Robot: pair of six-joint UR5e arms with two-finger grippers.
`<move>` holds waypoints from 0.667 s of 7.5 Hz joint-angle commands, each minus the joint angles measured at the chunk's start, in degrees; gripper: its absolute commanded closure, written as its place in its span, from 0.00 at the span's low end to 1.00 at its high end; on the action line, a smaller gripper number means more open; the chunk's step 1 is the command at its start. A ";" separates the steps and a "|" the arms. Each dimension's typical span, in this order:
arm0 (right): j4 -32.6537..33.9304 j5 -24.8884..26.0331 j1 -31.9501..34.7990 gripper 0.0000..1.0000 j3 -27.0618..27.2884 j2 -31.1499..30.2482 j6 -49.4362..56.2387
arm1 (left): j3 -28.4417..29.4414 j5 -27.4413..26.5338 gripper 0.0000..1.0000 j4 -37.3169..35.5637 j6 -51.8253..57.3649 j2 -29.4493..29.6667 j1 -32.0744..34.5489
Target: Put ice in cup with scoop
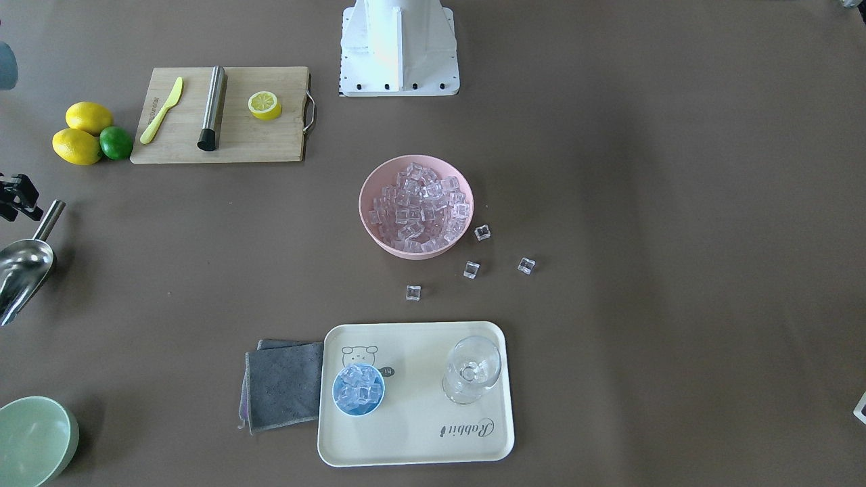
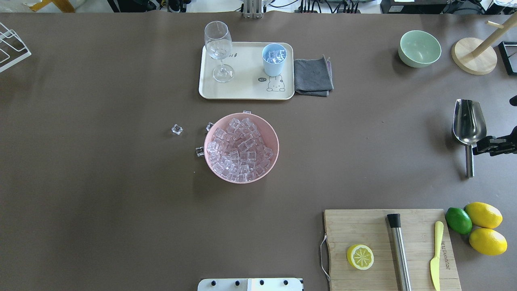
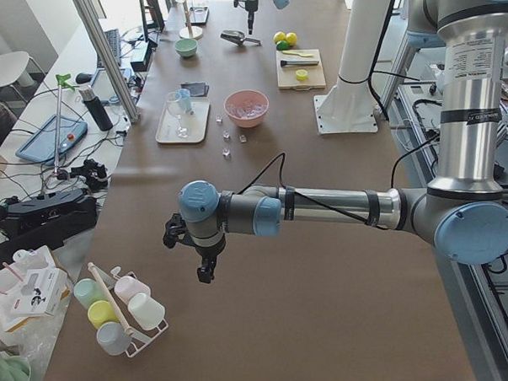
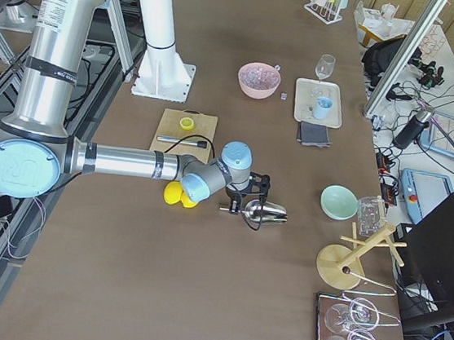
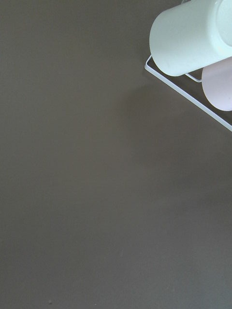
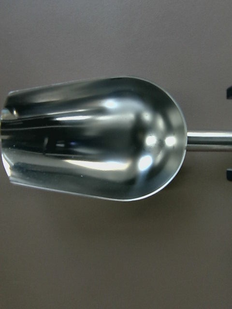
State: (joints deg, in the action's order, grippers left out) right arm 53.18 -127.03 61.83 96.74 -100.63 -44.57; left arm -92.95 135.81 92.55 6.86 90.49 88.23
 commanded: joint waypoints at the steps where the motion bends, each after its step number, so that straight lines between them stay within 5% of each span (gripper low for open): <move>1: 0.43 -1.55 0.30 0.00 2.21 -0.35 0.36 | 0.14 -0.11 0.00 -0.53 2.46 -0.05 0.89; 3: 7.49 -1.55 1.18 0.00 7.46 -0.62 2.28 | 0.58 -0.11 0.00 -0.44 2.46 -0.05 0.37; 5: 18.32 -6.00 9.22 0.00 9.78 -0.53 19.78 | 0.58 -0.11 0.00 -0.44 2.46 -0.05 0.37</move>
State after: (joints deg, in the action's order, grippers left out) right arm 62.42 -129.13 64.56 104.36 -101.21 -38.22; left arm -92.45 135.70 92.10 9.30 90.41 88.66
